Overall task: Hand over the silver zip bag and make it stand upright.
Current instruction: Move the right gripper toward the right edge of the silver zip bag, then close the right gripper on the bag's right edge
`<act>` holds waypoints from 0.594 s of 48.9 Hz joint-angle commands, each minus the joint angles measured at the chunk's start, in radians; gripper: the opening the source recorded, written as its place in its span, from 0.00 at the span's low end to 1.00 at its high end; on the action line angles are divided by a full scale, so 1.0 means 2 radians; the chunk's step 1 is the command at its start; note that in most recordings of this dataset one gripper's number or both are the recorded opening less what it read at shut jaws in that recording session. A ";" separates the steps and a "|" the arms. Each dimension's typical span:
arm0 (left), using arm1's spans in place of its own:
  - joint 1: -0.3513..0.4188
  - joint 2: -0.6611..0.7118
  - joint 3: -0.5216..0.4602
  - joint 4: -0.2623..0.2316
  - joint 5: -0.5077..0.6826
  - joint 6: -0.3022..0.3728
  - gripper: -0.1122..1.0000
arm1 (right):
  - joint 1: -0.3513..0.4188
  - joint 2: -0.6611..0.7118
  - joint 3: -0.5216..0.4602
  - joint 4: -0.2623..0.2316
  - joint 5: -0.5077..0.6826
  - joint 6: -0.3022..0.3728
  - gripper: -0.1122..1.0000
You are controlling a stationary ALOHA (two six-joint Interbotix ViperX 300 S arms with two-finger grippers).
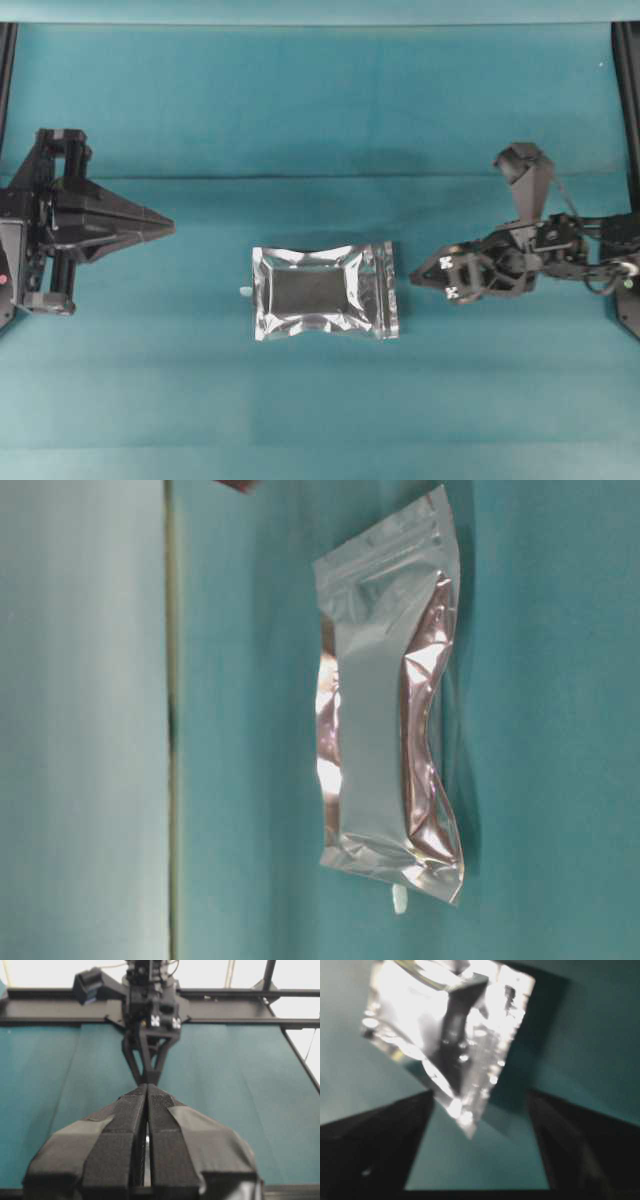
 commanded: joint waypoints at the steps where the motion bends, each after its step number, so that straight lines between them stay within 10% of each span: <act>1: 0.002 0.000 -0.012 0.002 0.002 0.002 0.11 | 0.007 0.020 -0.005 0.001 -0.018 0.008 0.97; 29: 0.002 0.000 -0.011 0.002 0.016 0.000 0.11 | 0.014 0.135 -0.065 0.002 -0.081 0.032 0.95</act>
